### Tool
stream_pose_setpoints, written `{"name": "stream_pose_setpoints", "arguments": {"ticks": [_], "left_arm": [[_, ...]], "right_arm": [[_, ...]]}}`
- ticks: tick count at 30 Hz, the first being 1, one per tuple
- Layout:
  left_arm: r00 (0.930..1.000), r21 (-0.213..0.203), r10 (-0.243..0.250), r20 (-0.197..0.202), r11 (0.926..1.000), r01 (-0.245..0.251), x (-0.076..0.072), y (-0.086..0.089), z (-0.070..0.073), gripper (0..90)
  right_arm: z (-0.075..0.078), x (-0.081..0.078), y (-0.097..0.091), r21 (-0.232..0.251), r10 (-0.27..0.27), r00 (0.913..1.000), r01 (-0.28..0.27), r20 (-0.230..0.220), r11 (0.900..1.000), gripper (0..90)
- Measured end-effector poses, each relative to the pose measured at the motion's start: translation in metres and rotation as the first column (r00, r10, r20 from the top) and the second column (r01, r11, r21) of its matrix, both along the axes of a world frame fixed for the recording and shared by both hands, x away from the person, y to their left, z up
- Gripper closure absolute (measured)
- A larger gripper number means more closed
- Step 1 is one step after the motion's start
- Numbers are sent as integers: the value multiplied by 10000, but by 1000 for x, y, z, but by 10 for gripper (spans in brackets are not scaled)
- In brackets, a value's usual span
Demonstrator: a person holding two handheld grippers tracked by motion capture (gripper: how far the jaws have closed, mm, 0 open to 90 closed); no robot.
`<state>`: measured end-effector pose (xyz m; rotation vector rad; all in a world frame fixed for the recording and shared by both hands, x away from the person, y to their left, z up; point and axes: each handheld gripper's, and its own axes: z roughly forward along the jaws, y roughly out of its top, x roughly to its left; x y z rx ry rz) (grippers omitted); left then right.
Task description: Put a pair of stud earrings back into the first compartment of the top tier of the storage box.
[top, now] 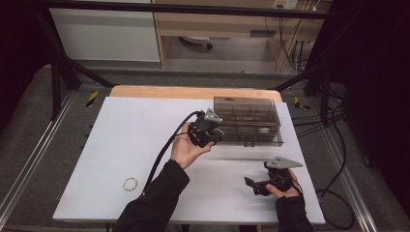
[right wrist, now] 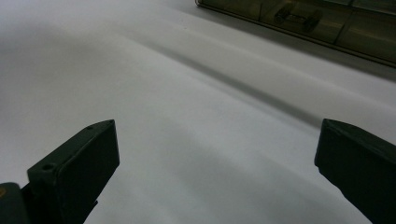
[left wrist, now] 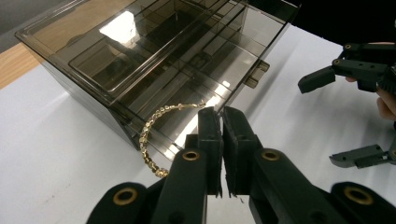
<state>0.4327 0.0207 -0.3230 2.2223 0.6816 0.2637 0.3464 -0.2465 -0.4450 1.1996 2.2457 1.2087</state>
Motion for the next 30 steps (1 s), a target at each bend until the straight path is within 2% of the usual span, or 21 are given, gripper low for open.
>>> {"name": "stream_pose_setpoints", "arguments": {"ticks": [15,24,30], "left_arm": [[10000,155,38,0,9999,-38,14,-21,-5,864],[9998,185,127,-164,9998,-124,24,-28,-15,863],[9998,229,192,-81,9996,-190,28,-31,-20,863]], "right_arm": [[0,0,0,35,7,10000,-7,-15,10000,6],[0,0,0,71,4,10000,-4,-32,10000,6],[0,0,0,44,21,10000,-21,-32,10000,6]]}}
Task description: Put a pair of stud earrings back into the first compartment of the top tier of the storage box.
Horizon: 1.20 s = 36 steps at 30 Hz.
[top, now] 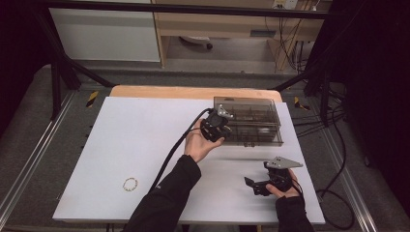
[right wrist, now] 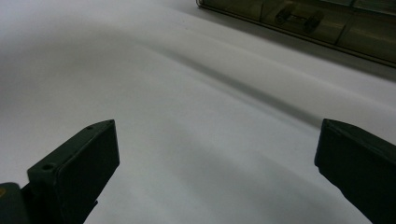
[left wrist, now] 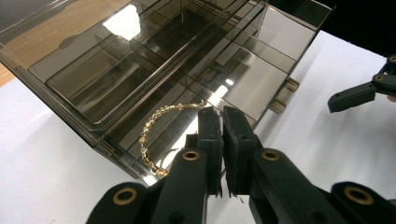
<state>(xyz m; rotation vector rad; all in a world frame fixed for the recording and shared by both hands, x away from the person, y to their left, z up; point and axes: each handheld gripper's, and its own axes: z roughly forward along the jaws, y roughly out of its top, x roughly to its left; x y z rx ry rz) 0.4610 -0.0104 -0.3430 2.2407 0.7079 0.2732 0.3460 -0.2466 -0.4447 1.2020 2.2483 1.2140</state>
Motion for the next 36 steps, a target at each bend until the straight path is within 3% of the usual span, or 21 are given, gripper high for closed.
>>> {"name": "stream_pose_setpoints", "arguments": {"ticks": [26,36], "left_arm": [[9999,172,50,-144,9998,-48,8,-10,-21,854],[10000,-271,35,-93,9996,-38,3,0,-9,694]], "right_arm": [[0,0,0,14,53,10000,-53,14,10000,6],[0,0,1,17,51,10000,-51,11,10000,6]]}}
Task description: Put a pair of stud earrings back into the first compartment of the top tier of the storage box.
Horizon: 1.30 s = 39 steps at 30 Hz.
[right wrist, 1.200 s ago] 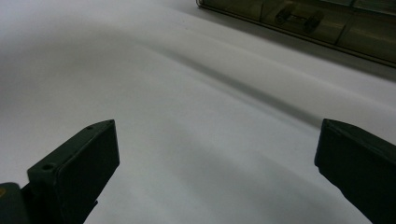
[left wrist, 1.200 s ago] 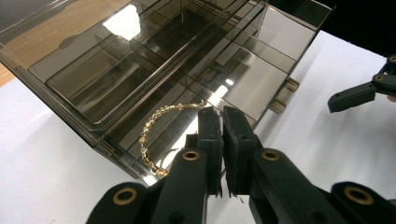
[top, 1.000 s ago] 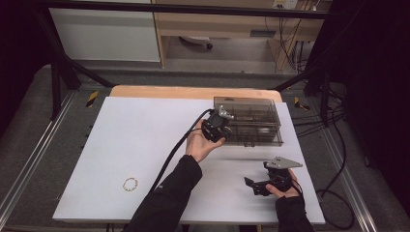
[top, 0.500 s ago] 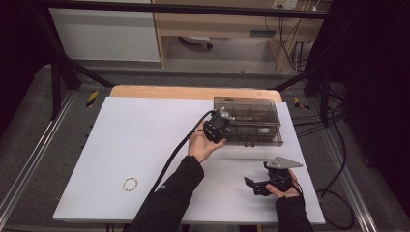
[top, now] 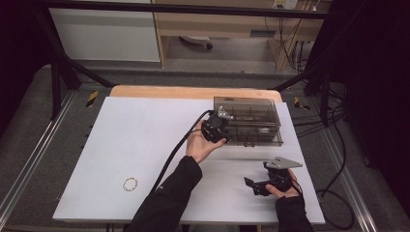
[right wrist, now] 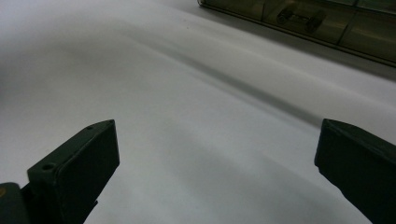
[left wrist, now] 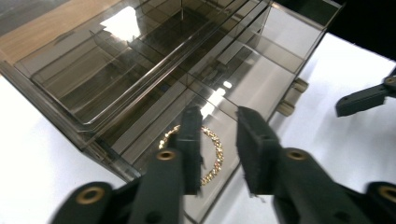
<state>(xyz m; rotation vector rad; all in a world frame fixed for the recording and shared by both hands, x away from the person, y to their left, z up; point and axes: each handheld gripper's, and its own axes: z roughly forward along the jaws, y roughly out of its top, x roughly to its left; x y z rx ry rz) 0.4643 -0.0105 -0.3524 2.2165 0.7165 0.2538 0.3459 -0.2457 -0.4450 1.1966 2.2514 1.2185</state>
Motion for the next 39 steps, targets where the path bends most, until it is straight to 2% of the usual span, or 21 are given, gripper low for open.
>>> {"name": "stream_pose_setpoints", "arguments": {"ticks": [5,8,11,16,19,26,29,33,37,39], "left_arm": [[10000,-286,-54,15,9996,55,-6,11,7,582],[9999,-397,-45,163,9992,52,-10,19,10,527],[9994,-177,-27,345,9998,33,-14,26,13,431],[9995,-320,-4,310,9995,14,-20,39,16,333],[9993,-140,10,366,9999,-5,-23,48,17,266],[9992,-241,187,367,9996,-178,-32,72,14,192],[9981,-63,317,530,9995,-314,-37,81,12,132],[9971,-109,457,609,9989,-451,-42,95,12,117],[9969,232,450,641,9986,-466,-49,107,9,88],[9971,249,462,606,9985,-477,-52,113,7,85]], "right_arm": [[0,0,0,-34,4,10000,-4,23,10000,5],[0,0,0,-35,-23,10000,23,-2,10000,6],[0,0,0,-70,-23,10000,23,-5,10000,6],[0,0,0,-80,-31,10000,31,-8,10000,6],[0,0,1,-104,-23,10000,23,10,9999,5],[0,0,0,-96,-32,10000,32,6,9999,6],[-1,0,0,-114,-31,10000,31,19,9999,6],[-1,1,1,-123,-25,10000,25,11,9999,6],[-1,0,1,-121,-30,10000,30,16,9999,6],[-1,0,1,-132,-32,10000,32,11,9999,6]]}}
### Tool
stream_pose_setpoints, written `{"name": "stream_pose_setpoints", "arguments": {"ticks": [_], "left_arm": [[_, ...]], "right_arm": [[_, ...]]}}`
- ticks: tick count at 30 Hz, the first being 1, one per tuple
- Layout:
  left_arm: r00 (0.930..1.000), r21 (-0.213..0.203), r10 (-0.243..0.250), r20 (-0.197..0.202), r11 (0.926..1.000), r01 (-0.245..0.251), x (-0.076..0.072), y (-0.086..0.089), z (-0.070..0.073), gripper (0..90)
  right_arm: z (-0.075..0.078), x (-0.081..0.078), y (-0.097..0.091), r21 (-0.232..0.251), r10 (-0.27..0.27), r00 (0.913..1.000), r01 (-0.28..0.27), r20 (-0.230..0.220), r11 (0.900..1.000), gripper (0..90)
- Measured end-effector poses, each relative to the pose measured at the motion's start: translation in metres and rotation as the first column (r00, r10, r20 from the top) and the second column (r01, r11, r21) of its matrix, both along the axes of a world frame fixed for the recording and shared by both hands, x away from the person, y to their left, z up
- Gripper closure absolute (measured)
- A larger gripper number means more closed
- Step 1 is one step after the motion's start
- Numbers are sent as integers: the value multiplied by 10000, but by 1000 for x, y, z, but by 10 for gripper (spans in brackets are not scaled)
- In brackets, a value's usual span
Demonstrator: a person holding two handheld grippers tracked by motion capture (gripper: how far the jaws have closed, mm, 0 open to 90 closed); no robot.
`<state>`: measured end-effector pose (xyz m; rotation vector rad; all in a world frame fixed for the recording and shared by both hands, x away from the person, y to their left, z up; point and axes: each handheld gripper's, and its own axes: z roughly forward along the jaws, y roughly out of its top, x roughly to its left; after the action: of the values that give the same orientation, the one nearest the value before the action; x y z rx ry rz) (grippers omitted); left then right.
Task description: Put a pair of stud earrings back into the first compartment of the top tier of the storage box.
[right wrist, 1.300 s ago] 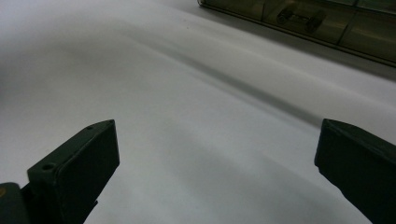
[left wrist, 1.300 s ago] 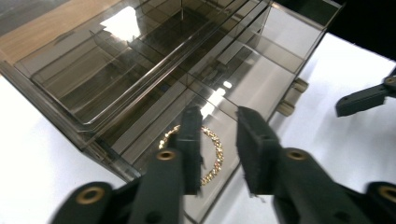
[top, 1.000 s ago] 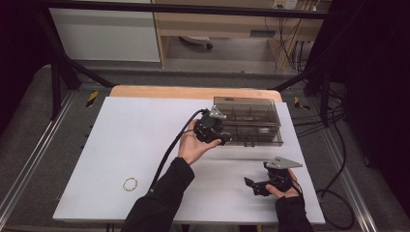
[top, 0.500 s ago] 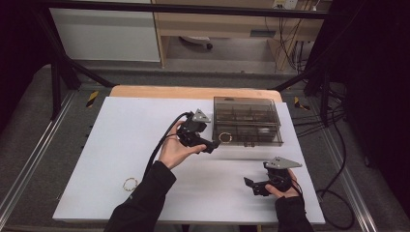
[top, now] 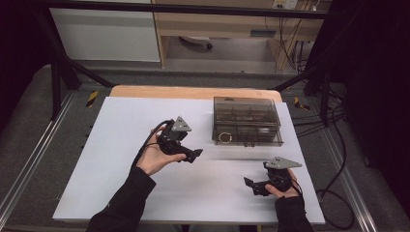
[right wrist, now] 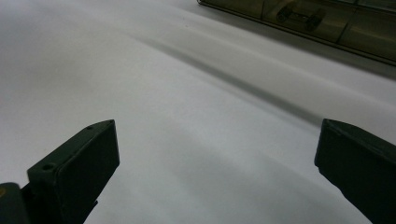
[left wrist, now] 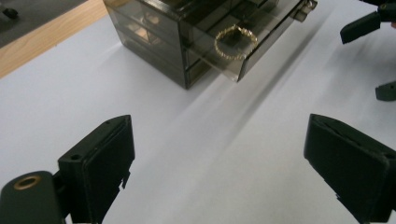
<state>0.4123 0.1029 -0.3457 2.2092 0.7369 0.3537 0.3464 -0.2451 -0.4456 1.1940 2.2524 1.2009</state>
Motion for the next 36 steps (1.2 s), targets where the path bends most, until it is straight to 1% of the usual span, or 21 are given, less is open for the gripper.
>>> {"name": "stream_pose_setpoints", "arguments": {"ticks": [3,5,7,11,14,18,20,22,29,36], "left_arm": [[10000,4,74,-23,10000,-74,-4,11,-2,83],[9999,-116,163,-37,9998,-163,-7,19,-4,81],[9997,-145,225,-44,9996,-226,-10,26,-5,81],[9993,-23,360,-28,9993,-360,-16,40,-7,80],[9990,-99,444,-22,9990,-444,-22,50,-9,80],[9986,-56,529,-47,9986,-529,-28,61,-12,80],[9983,-31,575,-55,9983,-575,-31,67,-15,80],[9980,-104,630,-77,9980,-631,-34,72,-18,80],[9968,-88,769,-220,9970,-771,-43,94,-34,80],[9951,-210,966,-205,9951,-970,-53,111,-41,80]], "right_arm": [[0,0,0,-2,-1,10000,1,-30,10000,6],[0,0,0,18,-2,10000,2,-10,10000,5],[0,0,0,-11,-5,10000,5,-18,10000,6],[0,0,0,-8,-13,10000,13,-2,10000,6],[0,0,0,7,-9,10000,9,6,10000,6],[0,0,1,23,-15,10000,15,3,10000,6],[0,0,0,9,-17,10000,17,-12,10000,6],[0,0,0,16,-30,10000,30,-17,10000,6],[0,0,1,-15,-24,10000,24,-11,10000,6],[0,0,0,13,-39,10000,39,-3,10000,6]]}}
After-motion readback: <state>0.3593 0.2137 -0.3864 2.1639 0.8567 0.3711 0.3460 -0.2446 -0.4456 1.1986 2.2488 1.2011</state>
